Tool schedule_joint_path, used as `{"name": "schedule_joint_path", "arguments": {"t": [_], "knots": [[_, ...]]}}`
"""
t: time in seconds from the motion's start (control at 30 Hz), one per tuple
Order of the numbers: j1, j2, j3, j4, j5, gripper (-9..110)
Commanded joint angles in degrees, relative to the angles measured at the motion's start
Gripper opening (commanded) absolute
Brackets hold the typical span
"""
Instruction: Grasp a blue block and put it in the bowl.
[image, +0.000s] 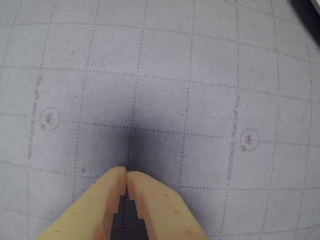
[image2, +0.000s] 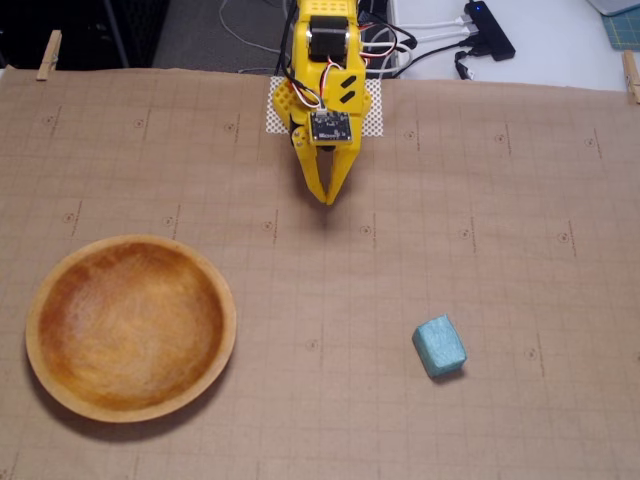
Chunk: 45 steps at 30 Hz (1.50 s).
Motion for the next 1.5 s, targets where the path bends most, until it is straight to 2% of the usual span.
{"name": "schedule_joint_path", "arguments": {"t": [0.0, 0.4, 0.6, 0.93, 1.2, 1.47], "knots": [[0.4, 0.1, -6.9, -2.7, 0.9, -3], [0.4, -6.9, -26.8, -3.8, 1.8, -3], [0.4, -20.6, -43.7, -3.7, 1.8, -3], [-0.2, -41.4, -61.1, -4.7, 1.8, -3], [-8.7, -55.9, -65.4, -24.4, 1.1, -3], [-13.8, -67.5, -60.6, -47.9, 1.1, -3]]}}
